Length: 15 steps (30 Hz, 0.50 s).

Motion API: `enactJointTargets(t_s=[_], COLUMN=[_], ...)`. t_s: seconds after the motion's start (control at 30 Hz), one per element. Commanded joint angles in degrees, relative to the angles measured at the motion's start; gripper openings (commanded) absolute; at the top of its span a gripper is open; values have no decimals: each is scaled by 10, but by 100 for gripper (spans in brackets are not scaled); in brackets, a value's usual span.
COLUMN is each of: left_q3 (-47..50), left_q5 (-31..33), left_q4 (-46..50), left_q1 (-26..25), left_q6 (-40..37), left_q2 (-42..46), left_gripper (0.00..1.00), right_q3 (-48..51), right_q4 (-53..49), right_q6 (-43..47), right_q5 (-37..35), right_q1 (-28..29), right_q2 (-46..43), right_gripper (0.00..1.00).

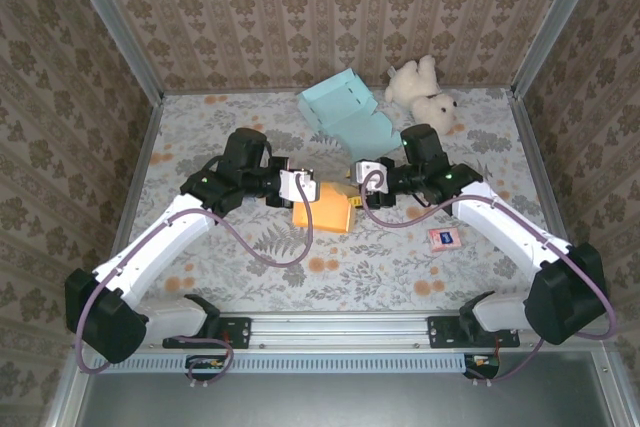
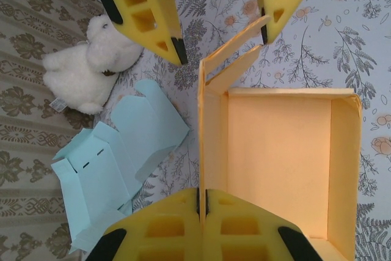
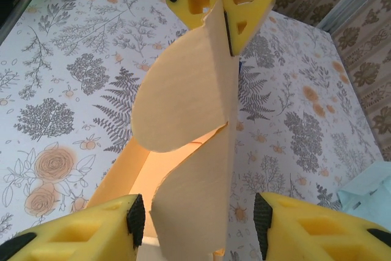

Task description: Fold the paper box

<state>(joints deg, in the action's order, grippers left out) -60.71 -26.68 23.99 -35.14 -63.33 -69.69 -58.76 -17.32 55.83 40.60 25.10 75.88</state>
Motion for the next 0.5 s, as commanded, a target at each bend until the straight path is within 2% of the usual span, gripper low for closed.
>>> enactJointTargets(t_s=[0.0, 0.47], left_q3=[6, 7], left_q5=[-17, -24], left_q4=[0, 4], left_q1=[3, -1], left_q6=[-19, -24], left_q2=[1, 1], left_gripper=[0, 0], right_q3=[-22, -19], right_q4=[-32, -4], right_q6=[18, 9], right_q5=[11, 0], right_q1=[-7, -4], right_q2=[-12, 13], right_gripper=[54, 54])
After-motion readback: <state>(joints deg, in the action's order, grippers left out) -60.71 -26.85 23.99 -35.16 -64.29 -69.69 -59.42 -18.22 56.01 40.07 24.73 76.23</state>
